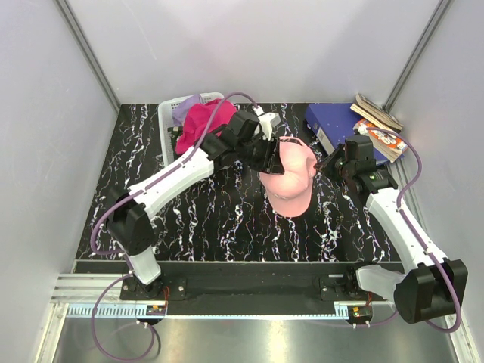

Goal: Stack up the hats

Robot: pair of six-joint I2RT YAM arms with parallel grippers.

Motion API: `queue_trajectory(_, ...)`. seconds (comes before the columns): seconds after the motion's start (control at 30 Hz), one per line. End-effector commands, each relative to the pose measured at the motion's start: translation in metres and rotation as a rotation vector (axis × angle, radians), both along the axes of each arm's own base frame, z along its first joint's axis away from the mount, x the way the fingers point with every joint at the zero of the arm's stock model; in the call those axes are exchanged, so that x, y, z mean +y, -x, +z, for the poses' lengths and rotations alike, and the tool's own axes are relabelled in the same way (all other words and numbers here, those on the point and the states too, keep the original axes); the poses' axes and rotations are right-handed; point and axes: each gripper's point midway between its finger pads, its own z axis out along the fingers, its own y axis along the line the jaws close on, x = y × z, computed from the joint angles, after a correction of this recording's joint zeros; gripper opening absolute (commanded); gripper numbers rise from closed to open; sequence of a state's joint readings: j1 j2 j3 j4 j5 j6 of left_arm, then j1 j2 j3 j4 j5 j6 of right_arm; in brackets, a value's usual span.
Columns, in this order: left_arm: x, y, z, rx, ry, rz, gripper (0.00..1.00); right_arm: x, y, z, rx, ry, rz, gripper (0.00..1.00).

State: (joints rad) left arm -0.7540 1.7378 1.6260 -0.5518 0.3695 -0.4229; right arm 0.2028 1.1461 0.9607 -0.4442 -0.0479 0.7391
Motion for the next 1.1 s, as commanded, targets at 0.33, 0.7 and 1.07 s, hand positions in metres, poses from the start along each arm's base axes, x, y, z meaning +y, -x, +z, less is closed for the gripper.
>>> queue_trajectory(0.33, 0.001, 0.011, 0.04, -0.073, 0.07, 0.023, 0.29, 0.002, 0.005, 0.014, -0.03, -0.023, 0.008, 0.0)
queue_trajectory(0.7, 0.003, 0.018, 0.063, -0.102, 0.099, 0.015, 0.0, 0.0, 0.008, 0.028, -0.053, -0.015, 0.01, 0.0)
queue_trajectory(1.07, 0.009, 0.028, 0.101, -0.077, 0.149, -0.002, 0.0, 0.003, 0.018, 0.06, -0.085, -0.057, 0.022, 0.0)
